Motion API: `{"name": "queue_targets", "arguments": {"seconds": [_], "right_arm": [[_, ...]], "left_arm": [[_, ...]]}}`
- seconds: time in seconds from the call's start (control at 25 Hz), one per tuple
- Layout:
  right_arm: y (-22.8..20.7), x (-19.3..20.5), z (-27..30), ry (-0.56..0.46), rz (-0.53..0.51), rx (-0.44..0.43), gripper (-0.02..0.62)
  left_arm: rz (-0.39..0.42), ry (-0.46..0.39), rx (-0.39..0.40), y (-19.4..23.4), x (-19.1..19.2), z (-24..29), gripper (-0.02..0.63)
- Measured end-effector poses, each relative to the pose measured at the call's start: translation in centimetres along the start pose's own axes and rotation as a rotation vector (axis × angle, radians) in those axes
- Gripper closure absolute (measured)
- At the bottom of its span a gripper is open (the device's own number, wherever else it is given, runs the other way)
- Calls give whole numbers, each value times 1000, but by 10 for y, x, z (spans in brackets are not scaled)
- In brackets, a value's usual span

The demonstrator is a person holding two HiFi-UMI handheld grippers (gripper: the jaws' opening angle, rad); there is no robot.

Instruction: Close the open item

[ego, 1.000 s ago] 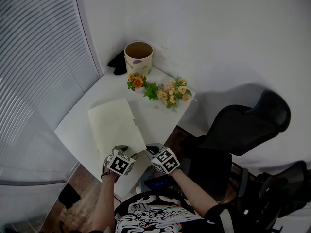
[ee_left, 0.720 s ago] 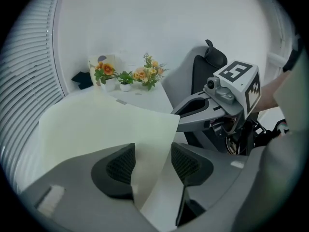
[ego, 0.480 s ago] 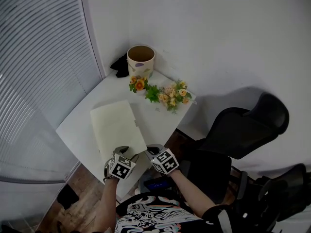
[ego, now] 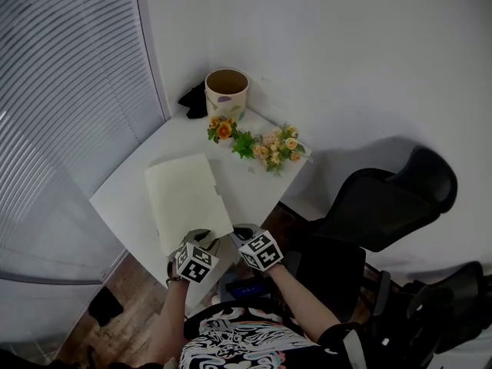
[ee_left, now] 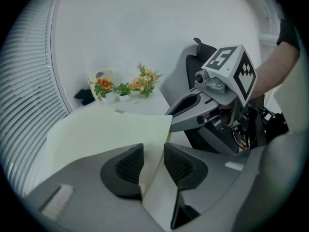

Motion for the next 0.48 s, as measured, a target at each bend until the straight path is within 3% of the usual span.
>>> {"name": "queue_targets", "arguments": {"seconds": [0.48], "right_arm": [[1, -2, 0, 16, -37, 1, 592]], "left_arm": [[-1, 17, 14, -1, 0, 3, 471]]}}
Point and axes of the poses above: the fingertips, and each gripper's own axes: z forward along the fingers, y to its left, x out of its underside, the point moved 5 cm from there along -z, backward along the fingers, and after that the axes turned 3 degrees about y, right-handed, at the moved point
